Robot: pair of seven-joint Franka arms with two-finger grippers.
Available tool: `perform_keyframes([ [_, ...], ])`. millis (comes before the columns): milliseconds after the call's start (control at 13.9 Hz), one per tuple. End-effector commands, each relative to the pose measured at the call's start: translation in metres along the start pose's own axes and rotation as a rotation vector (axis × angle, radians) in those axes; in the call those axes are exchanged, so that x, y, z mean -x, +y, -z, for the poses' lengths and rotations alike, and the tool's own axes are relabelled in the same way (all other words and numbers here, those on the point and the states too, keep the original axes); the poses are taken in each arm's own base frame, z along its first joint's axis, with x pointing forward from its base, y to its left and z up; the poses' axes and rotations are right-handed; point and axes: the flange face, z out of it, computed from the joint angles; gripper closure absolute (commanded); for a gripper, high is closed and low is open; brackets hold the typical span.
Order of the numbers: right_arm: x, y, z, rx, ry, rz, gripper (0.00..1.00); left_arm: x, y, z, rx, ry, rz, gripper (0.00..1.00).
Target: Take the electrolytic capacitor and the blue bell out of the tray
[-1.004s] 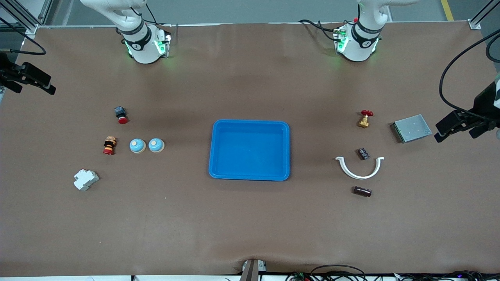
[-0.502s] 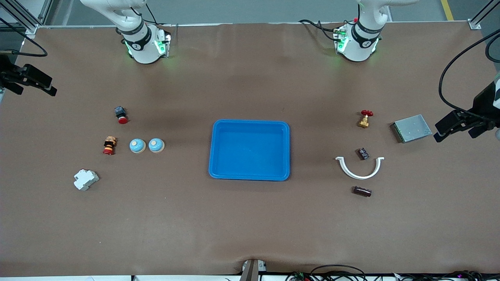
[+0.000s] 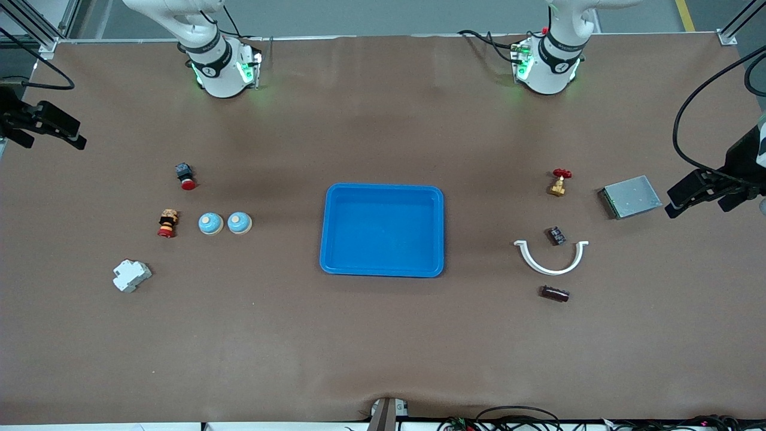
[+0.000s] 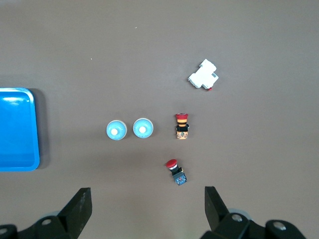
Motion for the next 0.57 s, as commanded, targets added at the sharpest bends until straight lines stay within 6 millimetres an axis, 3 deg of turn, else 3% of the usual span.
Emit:
perform_keyframes([
  [0, 0.0095, 0.0034, 0.0025, 0.015, 0.013, 0.013, 0.0, 0.0013, -0.0012, 0.0013, 0.004, -0.013, -0.002, 0.0],
  [502, 0.0086, 0.0028, 0.0021, 0.009, 0.017, 0.012, 0.0, 0.0016, -0.0013, -0.0018, 0.003, -0.022, -0.003, 0.0],
])
